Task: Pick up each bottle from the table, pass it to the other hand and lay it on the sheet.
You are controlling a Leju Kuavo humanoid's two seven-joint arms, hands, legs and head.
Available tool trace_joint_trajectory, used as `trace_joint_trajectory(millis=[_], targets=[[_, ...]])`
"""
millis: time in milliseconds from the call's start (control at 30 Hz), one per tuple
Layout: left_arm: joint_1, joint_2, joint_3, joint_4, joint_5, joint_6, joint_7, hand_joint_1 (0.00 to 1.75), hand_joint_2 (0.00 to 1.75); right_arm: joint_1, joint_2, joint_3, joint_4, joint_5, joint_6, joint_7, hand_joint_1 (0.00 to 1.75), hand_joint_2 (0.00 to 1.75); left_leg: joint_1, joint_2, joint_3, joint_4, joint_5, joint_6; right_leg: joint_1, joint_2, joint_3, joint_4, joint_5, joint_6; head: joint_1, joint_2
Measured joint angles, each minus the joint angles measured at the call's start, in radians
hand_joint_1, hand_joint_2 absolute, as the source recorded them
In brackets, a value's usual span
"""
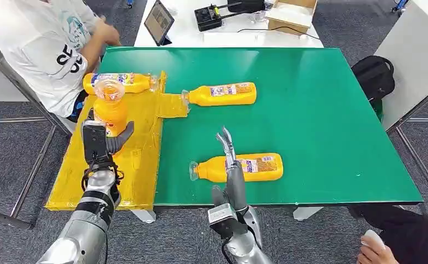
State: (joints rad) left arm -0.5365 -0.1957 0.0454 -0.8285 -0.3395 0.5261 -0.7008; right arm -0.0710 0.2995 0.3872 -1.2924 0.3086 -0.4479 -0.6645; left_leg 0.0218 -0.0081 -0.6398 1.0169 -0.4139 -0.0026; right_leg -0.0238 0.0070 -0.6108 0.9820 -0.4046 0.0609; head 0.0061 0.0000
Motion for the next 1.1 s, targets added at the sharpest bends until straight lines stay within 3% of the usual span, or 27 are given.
trace_joint_trajectory(millis=[400,567,600,733,900,1100], targets=[[-0.010,0.008,0.008,0.019,-0.008,0.007,0.002,1.75,1.75,0.004,-0.003,0.000,-0.009,-0.005,-0.006,0.000,0.00,0.00,0.000,0.000,0.000,0.000,0.000,0.000,0.000,0.000,0.000,0.000,0.000,0.000,0.001,0.000],[-0.057,0.029,0.010,0.170,-0.260,0.140,0.137,1.75,1.75,0.023,-0.006,-0.009,-0.099,-0.118,-0.127,0.000,0.00,0.00,0.000,0.000,0.000,0.000,0.000,0.000,0.000,0.000,0.000,0.000,0.000,0.000,0.001,0.000],[-0.064,0.037,0.012,0.199,-0.344,0.157,0.178,1.75,1.75,0.024,-0.007,-0.015,-0.112,-0.126,-0.127,0.000,0.00,1.75,0.000,0.002,0.000,0.000,0.000,0.000,0.000,0.001,0.000,0.000,0.000,0.000,0.001,0.000],[-0.078,0.069,0.051,0.261,-0.748,0.170,0.359,1.75,1.75,0.024,-0.008,-0.030,-0.135,-0.122,-0.116,0.000,0.00,1.75,0.000,0.003,0.000,0.000,0.000,0.000,0.000,0.001,0.000,0.000,0.000,0.000,0.000,0.000],[-0.107,0.108,0.055,0.368,-1.030,0.161,0.538,1.75,1.75,0.017,-0.007,-0.031,-0.130,-0.132,-0.104,0.000,0.00,1.75,0.000,0.002,0.000,0.000,0.000,0.000,0.000,0.001,0.000,0.000,0.000,0.000,0.001,0.000],[-0.118,0.134,0.018,0.456,-1.114,0.155,0.587,1.75,1.75,0.010,-0.007,-0.035,-0.105,-0.143,-0.093,0.000,0.00,1.75,0.000,0.001,0.000,0.000,0.000,0.000,0.000,0.000,0.000,0.000,0.000,0.000,0.001,0.000]])
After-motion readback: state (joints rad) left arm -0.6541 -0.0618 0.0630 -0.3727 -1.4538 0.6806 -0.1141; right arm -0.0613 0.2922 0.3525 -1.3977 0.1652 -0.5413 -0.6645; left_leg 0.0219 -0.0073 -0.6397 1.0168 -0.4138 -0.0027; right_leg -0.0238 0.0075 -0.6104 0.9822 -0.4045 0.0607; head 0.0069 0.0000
